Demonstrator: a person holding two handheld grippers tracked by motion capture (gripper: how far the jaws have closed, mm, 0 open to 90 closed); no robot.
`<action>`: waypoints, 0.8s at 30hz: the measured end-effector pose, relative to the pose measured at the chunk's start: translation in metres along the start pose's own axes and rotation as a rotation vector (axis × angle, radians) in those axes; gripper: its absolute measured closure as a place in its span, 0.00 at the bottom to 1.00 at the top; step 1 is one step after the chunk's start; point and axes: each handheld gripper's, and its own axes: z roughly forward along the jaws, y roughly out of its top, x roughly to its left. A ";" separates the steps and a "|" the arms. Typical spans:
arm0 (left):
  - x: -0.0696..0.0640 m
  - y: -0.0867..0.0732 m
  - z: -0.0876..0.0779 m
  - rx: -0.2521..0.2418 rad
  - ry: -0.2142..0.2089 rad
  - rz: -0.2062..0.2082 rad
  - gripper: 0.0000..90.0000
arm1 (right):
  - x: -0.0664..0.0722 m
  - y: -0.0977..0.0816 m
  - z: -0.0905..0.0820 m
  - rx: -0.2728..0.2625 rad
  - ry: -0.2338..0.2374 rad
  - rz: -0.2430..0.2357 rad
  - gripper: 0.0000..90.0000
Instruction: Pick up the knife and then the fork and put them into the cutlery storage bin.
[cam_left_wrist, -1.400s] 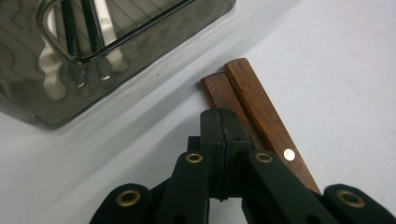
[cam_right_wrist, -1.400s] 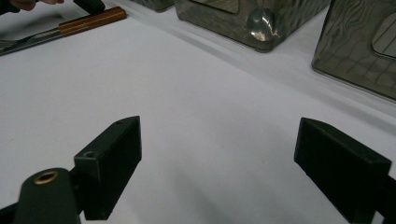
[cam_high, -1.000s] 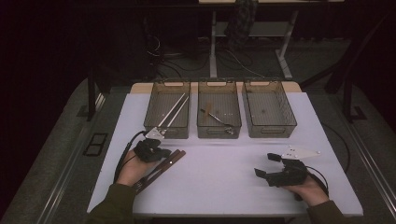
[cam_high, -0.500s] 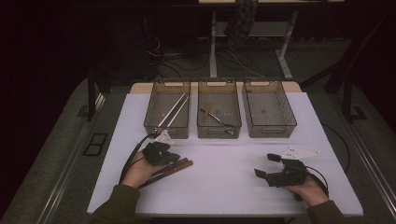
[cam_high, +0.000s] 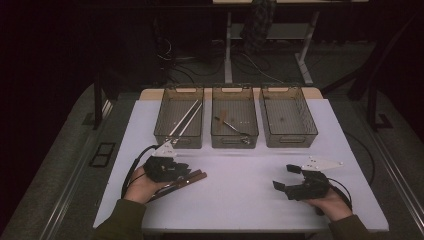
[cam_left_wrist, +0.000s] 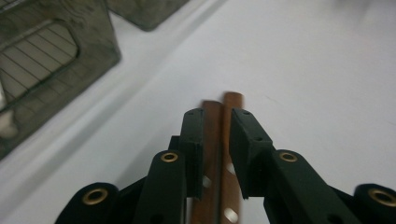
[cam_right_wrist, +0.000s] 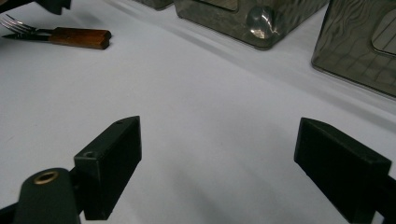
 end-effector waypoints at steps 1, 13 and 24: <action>-0.004 -0.003 -0.002 0.001 0.003 0.005 0.82 | 0.000 0.000 0.000 0.000 0.000 0.000 0.16; -0.008 -0.021 0.001 0.066 0.022 -0.007 0.86 | 0.001 0.000 0.001 0.000 0.001 0.001 0.16; -0.006 -0.024 0.003 0.090 0.020 -0.005 0.87 | 0.001 0.000 0.001 0.003 0.002 -0.001 0.16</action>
